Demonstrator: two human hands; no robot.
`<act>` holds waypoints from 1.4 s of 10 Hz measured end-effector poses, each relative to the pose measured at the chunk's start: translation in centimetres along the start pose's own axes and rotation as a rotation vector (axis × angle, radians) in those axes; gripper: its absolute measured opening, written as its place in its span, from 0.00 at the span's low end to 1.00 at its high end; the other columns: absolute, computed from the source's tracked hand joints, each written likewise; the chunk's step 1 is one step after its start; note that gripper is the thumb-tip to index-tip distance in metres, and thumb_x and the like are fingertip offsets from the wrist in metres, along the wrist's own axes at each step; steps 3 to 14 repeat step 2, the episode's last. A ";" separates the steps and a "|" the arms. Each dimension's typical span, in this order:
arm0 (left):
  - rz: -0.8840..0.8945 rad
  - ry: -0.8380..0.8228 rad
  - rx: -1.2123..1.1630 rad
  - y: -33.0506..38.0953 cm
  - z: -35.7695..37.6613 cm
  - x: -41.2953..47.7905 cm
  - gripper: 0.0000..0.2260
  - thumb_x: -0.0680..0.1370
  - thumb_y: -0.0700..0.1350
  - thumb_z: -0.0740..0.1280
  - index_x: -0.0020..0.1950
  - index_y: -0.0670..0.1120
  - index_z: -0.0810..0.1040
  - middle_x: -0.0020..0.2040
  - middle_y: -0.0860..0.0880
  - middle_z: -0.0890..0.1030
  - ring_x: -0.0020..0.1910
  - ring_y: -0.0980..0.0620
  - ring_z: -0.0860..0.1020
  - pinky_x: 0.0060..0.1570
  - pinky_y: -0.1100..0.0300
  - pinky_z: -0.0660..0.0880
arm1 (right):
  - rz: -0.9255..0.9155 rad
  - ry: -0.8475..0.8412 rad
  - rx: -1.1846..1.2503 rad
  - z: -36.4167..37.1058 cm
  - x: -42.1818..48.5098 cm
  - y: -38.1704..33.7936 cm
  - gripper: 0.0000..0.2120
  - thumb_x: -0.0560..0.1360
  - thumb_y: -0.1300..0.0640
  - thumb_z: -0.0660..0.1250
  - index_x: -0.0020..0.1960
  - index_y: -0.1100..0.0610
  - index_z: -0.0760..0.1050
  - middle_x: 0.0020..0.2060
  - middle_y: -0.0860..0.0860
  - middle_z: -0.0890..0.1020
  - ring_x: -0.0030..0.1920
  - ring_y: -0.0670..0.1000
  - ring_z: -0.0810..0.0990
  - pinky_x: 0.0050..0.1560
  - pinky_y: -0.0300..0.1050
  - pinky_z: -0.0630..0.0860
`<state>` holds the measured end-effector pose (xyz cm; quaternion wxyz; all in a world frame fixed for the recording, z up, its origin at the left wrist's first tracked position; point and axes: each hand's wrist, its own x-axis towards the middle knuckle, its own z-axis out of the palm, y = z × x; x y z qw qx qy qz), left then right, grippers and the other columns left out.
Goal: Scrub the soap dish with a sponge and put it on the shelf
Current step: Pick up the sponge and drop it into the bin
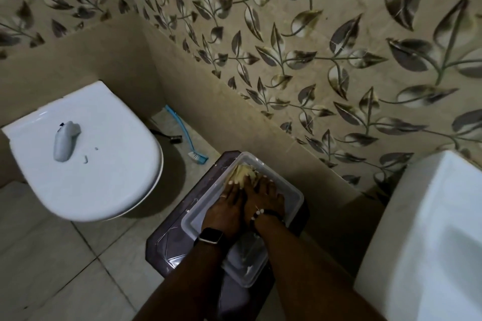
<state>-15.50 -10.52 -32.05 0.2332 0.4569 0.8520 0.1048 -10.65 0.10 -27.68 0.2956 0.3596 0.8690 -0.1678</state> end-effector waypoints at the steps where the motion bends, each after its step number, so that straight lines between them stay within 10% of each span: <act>1: 0.018 0.040 -0.082 -0.1 -1.2 -0.8 0.31 0.84 0.53 0.55 0.82 0.52 0.42 0.82 0.51 0.42 0.81 0.49 0.45 0.73 0.52 0.67 | -0.010 0.055 0.018 -0.3 -0.4 0.2 0.34 0.81 0.39 0.53 0.79 0.40 0.36 0.80 0.56 0.48 0.79 0.62 0.47 0.74 0.66 0.53; 14: 0.032 0.105 -0.141 0.1 -3.3 -1.5 0.29 0.85 0.49 0.54 0.82 0.50 0.42 0.81 0.52 0.40 0.80 0.52 0.41 0.77 0.55 0.60 | -0.038 0.145 0.048 -1.2 -1.8 -0.3 0.36 0.79 0.38 0.55 0.79 0.40 0.37 0.80 0.56 0.51 0.78 0.63 0.51 0.73 0.65 0.54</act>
